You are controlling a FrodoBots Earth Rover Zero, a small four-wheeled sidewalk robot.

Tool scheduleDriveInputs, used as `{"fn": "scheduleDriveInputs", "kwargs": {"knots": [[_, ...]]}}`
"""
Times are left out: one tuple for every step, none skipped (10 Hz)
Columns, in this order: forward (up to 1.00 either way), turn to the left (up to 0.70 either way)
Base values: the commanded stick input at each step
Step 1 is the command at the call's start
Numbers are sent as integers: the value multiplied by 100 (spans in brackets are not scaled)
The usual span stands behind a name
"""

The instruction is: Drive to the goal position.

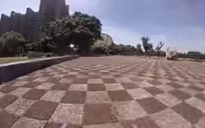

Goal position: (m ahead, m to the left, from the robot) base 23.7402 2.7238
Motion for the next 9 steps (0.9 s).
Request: {"fn": "scheduleDriveInputs", "kwargs": {"knots": [[70,0],[70,0],[70,0],[70,0],[70,0],[70,0],[70,0],[70,0],[70,0]]}}
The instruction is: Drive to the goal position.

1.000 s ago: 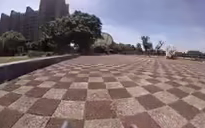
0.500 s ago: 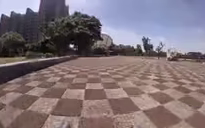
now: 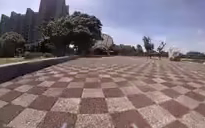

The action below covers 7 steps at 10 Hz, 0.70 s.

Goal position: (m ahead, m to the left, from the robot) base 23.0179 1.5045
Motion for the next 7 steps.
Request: {"fn": "scheduleDriveInputs", "kwargs": {"knots": [[70,0],[70,0],[70,0],[70,0],[70,0],[70,0],[70,0]]}}
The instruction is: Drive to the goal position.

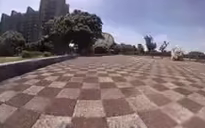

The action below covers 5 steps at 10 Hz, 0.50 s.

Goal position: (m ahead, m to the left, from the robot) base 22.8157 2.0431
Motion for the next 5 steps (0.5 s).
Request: {"fn": "scheduleDriveInputs", "kwargs": {"knots": [[70,0],[70,0],[70,0],[70,0],[70,0]]}}
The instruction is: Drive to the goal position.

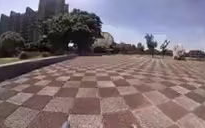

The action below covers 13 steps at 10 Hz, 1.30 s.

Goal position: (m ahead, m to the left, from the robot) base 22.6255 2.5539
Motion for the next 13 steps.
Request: {"fn": "scheduleDriveInputs", "kwargs": {"knots": [[70,0],[70,0],[70,0],[70,0],[70,0],[70,0],[70,0],[70,0],[70,0],[70,0],[70,0],[70,0],[70,0]]}}
